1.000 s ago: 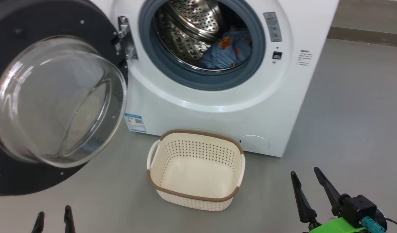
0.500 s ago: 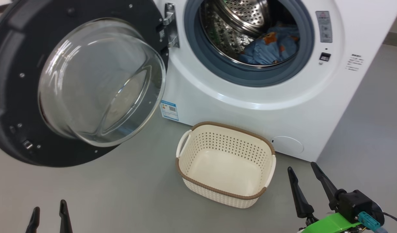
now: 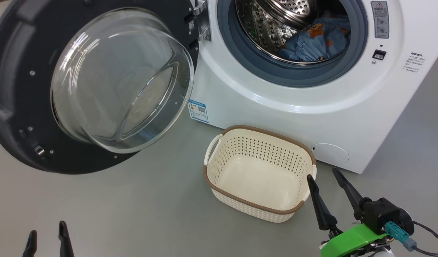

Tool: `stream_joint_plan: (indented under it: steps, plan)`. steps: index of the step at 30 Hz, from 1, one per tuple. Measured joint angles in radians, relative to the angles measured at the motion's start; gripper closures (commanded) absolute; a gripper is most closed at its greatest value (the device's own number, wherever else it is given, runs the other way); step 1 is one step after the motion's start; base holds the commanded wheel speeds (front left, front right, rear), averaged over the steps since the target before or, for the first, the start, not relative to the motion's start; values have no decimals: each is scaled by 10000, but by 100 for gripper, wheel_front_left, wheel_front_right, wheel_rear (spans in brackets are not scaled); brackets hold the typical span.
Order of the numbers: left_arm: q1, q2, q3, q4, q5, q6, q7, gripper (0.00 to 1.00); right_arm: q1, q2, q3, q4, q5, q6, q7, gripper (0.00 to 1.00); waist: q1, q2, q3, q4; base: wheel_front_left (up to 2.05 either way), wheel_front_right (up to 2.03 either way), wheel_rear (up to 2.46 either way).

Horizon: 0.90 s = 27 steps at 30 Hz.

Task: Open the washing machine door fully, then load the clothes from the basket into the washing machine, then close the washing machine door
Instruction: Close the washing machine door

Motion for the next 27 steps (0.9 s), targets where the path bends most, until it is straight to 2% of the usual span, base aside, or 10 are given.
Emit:
stream_joint_plan:
  steps: [15, 16, 17, 18, 27]
  plan:
    - [-1, -8, -4, -6, -10, -10, 0, 0, -55, -6, 35, 79, -67, 0, 0, 0, 0, 0, 45, -8, 0, 0, 0]
    - [-1, -8, -15, -4, -10, -13, 0, 28, -55, -6, 29, 79, -67, 0, 0, 0, 0, 0, 44, -9, 0, 0, 0]
    - [-1, -8, -44, 21, -10, -52, 0, 89, -54, -6, 27, 79, -67, 0, 0, 0, 0, 0, 43, -11, 0, 0, 0]
    - [-1, -10, -79, 71, -19, -92, 0, 100, -54, -6, 23, 79, -67, 0, 0, 0, 0, 0, 42, -12, 0, 0, 0]
    - [-79, -19, -123, 282, -215, -318, 0, 100, -52, -8, 12, 82, -67, 0, 0, 0, 0, 0, 40, -19, 0, 0, 0]
